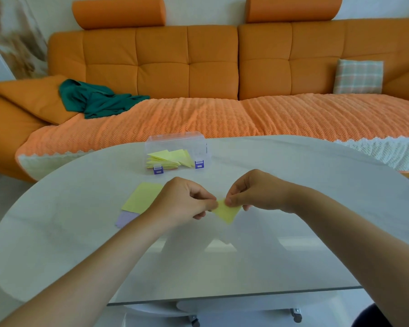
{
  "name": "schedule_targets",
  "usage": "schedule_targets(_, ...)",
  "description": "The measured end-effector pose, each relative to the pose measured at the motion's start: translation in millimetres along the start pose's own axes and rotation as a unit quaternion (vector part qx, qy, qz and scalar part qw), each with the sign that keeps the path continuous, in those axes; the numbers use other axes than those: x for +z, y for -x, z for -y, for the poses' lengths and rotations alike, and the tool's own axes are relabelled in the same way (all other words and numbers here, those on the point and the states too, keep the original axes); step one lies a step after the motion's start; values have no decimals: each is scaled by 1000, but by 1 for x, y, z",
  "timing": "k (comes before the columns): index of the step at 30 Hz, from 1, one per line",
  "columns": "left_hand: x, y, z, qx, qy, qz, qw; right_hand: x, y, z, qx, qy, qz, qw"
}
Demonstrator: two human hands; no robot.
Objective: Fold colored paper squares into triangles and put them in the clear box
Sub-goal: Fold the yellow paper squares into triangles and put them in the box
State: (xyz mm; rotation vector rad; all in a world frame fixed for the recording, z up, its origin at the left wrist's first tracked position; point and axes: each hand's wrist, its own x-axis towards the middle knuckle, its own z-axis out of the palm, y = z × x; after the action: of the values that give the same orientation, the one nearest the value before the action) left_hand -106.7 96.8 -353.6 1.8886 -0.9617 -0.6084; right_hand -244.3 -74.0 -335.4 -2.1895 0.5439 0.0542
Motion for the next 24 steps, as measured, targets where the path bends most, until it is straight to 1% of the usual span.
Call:
schedule_targets(2,3,-2,5,0,-66,6,998,8,-4,-2,6,28,-5,1000)
schedule_targets(5,9,-3,11,9,-162,11,987,19,-10,-6,11,131,-22,991)
schedule_targets(8,13,-3,11,21,-212,1,977,28,-12,-5,8,198,-38,979)
schedule_targets(11,13,-4,10,37,-262,4,964,33,-10,-2,-31,275,-66,959)
schedule_targets(13,14,-4,12,42,-266,11,963,34,-9,-1,-56,306,-80,947)
schedule_targets(16,15,-4,14,70,-280,6,957,36,-8,0,-56,287,-82,953)
schedule_targets(19,17,-2,18,129,-281,-4,951,39,-11,0,-43,262,-82,960)
schedule_targets(24,25,9,23,220,-268,47,937,39,-12,-4,-16,200,-83,976)
